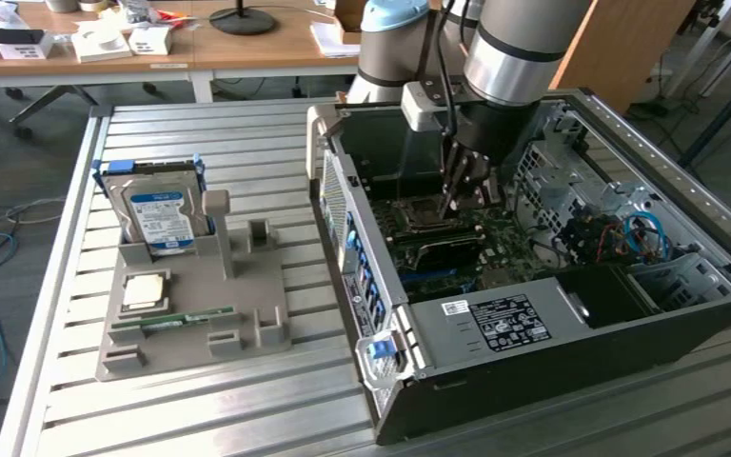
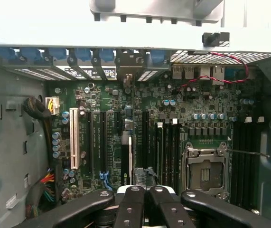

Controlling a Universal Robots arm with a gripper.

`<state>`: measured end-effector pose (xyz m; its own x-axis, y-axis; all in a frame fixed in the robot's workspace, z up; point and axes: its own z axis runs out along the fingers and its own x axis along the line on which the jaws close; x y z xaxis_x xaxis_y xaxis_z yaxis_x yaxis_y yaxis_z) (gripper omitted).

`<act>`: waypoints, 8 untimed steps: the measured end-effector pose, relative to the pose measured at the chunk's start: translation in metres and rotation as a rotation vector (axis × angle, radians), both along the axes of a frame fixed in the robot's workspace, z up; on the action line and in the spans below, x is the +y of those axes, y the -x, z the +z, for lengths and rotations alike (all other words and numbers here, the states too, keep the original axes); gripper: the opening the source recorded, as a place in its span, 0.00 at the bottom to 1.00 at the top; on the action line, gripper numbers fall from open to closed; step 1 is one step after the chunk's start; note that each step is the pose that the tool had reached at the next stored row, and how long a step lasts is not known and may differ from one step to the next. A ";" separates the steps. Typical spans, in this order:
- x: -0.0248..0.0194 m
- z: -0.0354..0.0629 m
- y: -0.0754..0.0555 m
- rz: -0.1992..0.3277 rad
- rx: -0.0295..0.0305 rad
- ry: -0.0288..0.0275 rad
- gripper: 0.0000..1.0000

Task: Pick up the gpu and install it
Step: 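Press down on the gpu until it lock into place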

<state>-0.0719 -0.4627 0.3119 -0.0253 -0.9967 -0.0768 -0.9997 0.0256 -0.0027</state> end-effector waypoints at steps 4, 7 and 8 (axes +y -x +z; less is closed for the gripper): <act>-0.0011 0.0000 0.000 0.000 0.0000 -0.0001 0.11; -0.0011 -0.0017 0.000 0.000 -0.0001 -0.0002 0.11; -0.0011 -0.0030 0.000 0.000 -0.0001 -0.0002 0.11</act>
